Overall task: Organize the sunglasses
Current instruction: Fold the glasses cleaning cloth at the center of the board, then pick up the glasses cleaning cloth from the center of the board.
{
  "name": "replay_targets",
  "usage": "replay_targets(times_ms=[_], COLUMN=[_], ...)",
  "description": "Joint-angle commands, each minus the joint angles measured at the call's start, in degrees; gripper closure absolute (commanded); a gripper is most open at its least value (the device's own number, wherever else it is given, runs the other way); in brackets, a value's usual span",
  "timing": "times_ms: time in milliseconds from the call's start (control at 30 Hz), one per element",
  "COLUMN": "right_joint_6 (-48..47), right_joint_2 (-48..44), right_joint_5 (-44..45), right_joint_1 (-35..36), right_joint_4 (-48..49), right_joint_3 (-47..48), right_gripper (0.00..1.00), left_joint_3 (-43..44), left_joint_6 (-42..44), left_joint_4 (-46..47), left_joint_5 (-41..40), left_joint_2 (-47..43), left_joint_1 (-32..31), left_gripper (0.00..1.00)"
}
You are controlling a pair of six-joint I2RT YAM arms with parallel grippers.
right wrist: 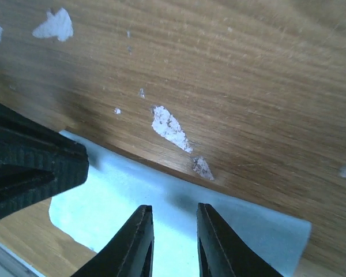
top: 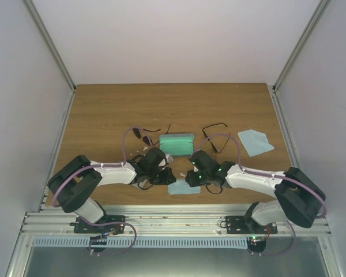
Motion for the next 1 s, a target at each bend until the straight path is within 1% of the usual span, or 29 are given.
replay_targets(times_ms=[0, 167, 333, 433, 533, 667, 833, 900, 967], right_joint_6=[0.1, 3.8, 8.6, 10.6, 11.0, 9.9, 9.9, 10.2, 10.3], right_joint_2=[4.1, 6.7, 6.4, 5.0, 2.3, -1.3, -0.8, 0.0, 1.2], right_joint_5=[-1.9, 4.3, 13.3, 16.8, 19.4, 21.1, 20.5, 19.7, 18.5], right_joint_1=[0.7, 0.7, 0.7, 0.7, 0.8, 1.4, 3.0, 4.2, 5.4], right_joint_4=[3.6, 0.2, -8.9, -13.2, -16.3, -19.2, -21.1, -21.0, -20.2], right_joint_3=[1.4, 1.1, 0.5, 0.4, 1.6, 4.6, 6.3, 6.2, 5.9], right_gripper=[0.78, 0.78, 0.78, 0.78, 0.78, 0.74, 0.63, 0.60, 0.59], left_joint_3=[1.5, 1.7, 2.0, 2.4, 3.1, 5.0, 6.5, 6.2, 5.7], left_joint_6=[-0.8, -1.3, -1.6, -1.7, -0.8, 0.1, -3.8, -5.8, -7.0], left_joint_4=[-2.7, -7.9, -11.7, -13.1, -12.9, -13.7, -19.9, -21.9, -22.4], left_joint_5=[-4.8, -9.9, -13.2, -14.3, -12.9, -10.9, -15.6, -17.2, -17.3], left_joint_2=[1.4, 1.7, 1.5, 0.9, -0.5, -3.4, -5.8, -6.6, -7.1], left_joint_1=[-0.4, -0.4, -0.5, -0.4, -0.5, -1.4, -3.4, -3.8, -3.9], left_gripper=[0.90, 0.90, 0.90, 0.90, 0.90, 0.82, 0.65, 0.62, 0.61])
